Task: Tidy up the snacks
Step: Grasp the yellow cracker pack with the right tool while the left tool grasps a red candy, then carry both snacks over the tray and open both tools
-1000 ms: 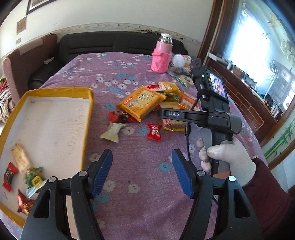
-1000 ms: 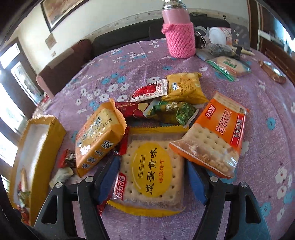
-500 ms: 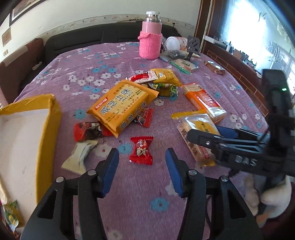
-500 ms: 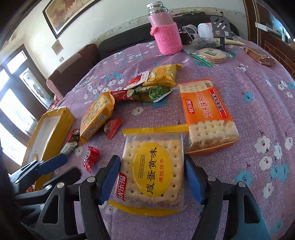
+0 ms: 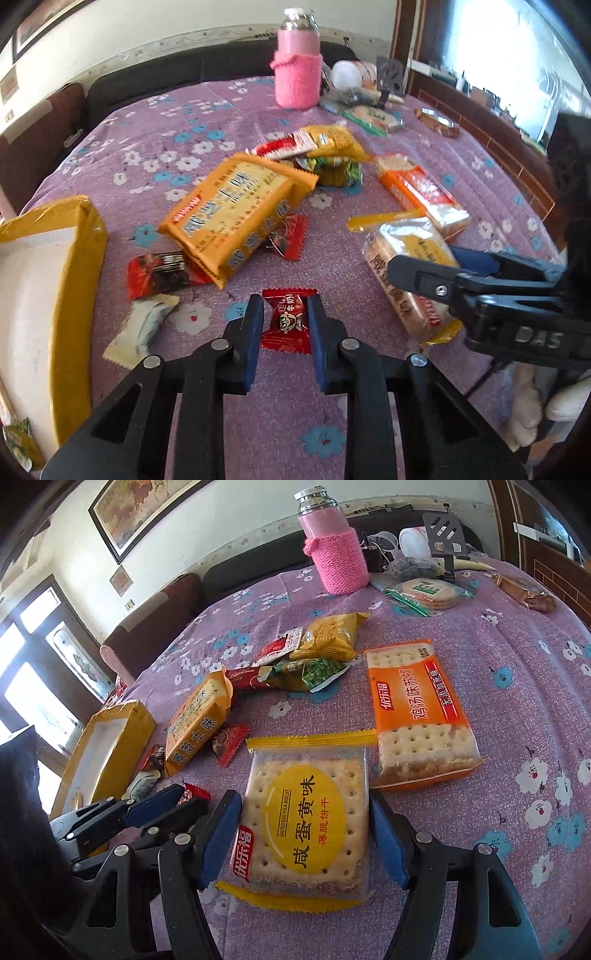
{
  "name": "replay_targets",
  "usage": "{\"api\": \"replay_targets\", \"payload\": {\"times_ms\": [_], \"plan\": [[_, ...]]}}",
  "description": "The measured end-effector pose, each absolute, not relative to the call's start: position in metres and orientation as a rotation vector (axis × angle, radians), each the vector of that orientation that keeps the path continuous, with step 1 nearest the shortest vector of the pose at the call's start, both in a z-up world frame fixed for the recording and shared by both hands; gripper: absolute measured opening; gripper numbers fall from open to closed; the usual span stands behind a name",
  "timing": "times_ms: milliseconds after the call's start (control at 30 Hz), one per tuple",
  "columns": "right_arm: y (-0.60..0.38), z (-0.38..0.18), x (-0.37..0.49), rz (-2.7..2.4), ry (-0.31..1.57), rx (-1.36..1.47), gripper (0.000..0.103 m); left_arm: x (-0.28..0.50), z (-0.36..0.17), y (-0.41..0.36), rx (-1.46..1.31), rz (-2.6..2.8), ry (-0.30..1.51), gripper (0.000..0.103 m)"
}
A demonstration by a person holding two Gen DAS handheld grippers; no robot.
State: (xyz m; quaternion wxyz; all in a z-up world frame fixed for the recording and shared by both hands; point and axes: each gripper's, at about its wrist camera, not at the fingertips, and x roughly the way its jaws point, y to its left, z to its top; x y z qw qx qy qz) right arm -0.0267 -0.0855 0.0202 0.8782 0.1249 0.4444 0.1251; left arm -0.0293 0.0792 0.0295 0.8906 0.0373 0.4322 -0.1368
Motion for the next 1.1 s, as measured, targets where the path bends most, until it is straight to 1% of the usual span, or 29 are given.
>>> {"api": "replay_targets", "payload": {"times_ms": [167, 300, 400, 533, 600, 867, 1100], "plan": [[-0.083, 0.024, -0.030, 0.283, 0.899, 0.259, 0.070, -0.049, 0.050, 0.096, 0.037, -0.276, 0.861, 0.021], [-0.081, 0.028, -0.034, 0.301, 0.876, 0.275, 0.070, -0.061, 0.063, 0.117, -0.054, -0.279, 0.851, 0.021], [-0.078, 0.033, -0.038, 0.317, 0.851, 0.270, 0.070, -0.073, 0.082, 0.139, -0.081, -0.254, 0.812, 0.021], [-0.068, 0.047, -0.046, 0.357, 0.831, 0.283, 0.070, -0.089, 0.109, 0.188, -0.080, -0.151, 0.758, 0.021], [-0.058, 0.056, -0.050, 0.396, 0.831, 0.283, 0.070, -0.091, 0.114, 0.219, -0.074, -0.073, 0.747, 0.021], [0.029, 0.091, -0.046, 0.580, 0.887, 0.252, 0.069, -0.075, 0.089, 0.321, -0.134, 0.137, 0.798, 0.022], [0.134, 0.085, -0.035, 0.697, 0.997, 0.168, 0.069, -0.062, 0.057, 0.354, -0.159, 0.189, 0.880, 0.022]]}}
